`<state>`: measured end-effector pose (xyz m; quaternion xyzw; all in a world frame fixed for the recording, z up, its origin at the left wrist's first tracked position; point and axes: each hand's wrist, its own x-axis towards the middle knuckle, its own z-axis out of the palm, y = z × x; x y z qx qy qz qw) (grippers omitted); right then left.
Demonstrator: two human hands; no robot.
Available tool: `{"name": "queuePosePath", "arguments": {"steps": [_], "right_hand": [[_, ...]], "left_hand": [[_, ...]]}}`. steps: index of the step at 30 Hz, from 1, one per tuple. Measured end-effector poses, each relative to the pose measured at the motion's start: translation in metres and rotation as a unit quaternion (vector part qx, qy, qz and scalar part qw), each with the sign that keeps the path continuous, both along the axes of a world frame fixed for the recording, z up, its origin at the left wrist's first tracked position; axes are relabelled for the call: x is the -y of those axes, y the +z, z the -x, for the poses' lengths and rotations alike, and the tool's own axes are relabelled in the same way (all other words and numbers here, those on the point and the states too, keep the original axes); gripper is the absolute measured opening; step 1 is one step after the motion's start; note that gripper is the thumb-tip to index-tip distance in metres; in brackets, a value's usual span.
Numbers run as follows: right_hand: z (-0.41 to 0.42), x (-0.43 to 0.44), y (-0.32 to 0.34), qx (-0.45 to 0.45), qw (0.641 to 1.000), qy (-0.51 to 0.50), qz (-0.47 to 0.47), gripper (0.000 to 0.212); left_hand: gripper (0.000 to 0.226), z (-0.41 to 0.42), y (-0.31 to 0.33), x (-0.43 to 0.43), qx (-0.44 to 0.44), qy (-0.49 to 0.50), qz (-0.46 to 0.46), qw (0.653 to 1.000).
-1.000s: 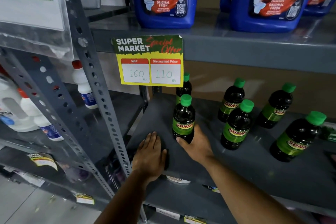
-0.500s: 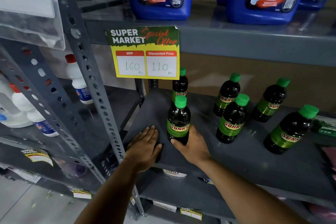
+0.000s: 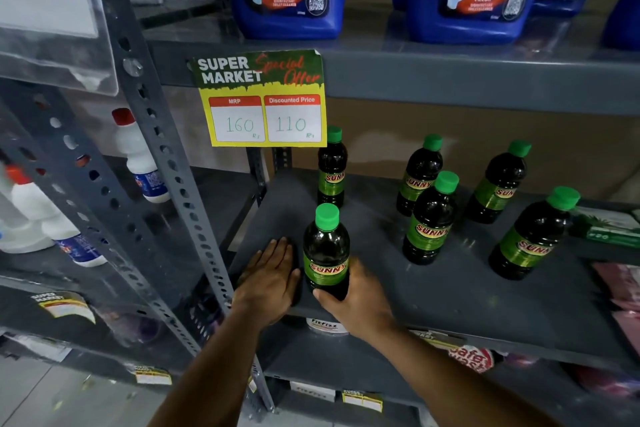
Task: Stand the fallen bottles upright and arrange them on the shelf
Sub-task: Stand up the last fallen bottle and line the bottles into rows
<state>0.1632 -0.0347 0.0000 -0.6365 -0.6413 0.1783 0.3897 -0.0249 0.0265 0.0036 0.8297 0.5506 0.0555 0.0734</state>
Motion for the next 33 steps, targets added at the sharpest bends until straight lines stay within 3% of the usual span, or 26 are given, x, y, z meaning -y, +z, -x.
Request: {"name": "queuePosePath", "arguments": {"steps": [10,12,14,18,21,24,28,33], "right_hand": [[0.001,0.006,0.004,-0.001,1.0,0.016,-0.001,0.064],[-0.001,0.008,0.006,-0.007,0.999,0.04,0.0,0.076],[-0.008,0.015,0.006,-0.081,0.995,0.039,-0.049,0.088],[-0.036,0.02,0.0,-0.066,0.947,-0.235,-0.207,0.075],[-0.072,-0.001,0.007,-0.057,0.922,-0.341,-0.174,0.089],[-0.111,-0.021,0.013,-0.142,0.947,-0.274,-0.093,0.107],[-0.137,-0.031,0.007,-0.135,0.97,-0.201,0.013,0.083],[-0.137,-0.026,0.003,-0.129,0.969,-0.208,0.02,0.072]], "left_hand": [[0.061,-0.001,0.001,0.002,-0.002,0.0,-0.003,1.0],[0.061,-0.001,0.001,0.001,-0.008,0.003,0.002,1.0],[0.062,-0.001,0.001,0.0,-0.019,0.004,0.009,1.0],[0.063,0.0,-0.003,0.0,-0.015,0.006,0.007,1.0],[0.063,0.0,-0.004,-0.002,-0.016,0.005,0.002,1.0],[0.063,0.0,-0.004,-0.001,-0.015,0.007,0.002,1.0],[0.062,-0.001,-0.002,-0.001,-0.019,0.007,0.006,1.0],[0.062,-0.001,-0.002,0.0,-0.015,0.005,0.001,1.0]]}}
